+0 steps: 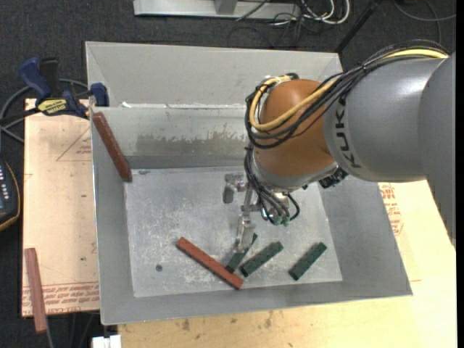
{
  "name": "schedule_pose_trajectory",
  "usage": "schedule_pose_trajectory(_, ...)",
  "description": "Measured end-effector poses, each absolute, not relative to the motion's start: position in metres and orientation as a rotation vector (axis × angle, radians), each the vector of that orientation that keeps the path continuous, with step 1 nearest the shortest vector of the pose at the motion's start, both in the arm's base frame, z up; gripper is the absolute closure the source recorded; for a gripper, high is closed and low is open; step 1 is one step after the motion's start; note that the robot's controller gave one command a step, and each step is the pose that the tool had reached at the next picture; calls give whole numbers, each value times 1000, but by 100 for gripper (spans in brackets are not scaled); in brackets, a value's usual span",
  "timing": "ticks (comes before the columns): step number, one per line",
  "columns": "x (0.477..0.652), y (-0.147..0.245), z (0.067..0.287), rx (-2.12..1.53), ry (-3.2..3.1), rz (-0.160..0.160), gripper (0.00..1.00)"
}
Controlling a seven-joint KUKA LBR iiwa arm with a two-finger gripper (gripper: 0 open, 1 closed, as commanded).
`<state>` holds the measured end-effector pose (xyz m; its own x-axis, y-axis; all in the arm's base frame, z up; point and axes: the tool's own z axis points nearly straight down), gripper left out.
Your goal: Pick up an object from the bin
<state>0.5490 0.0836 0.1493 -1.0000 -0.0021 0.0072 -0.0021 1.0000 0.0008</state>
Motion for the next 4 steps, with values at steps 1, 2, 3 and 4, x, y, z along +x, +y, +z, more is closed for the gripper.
schedule_pose_trajectory(1,492,145,80,560,-3098,-4,0)
schedule_pose_trajectory(2,491,144,80,554,-3095,-4,100)
schedule_pose_trajectory(3,492,143,80,553,-3098,-3,0)
schedule_pose_trajectory(4,505,68,70,313,-3126,2,0)
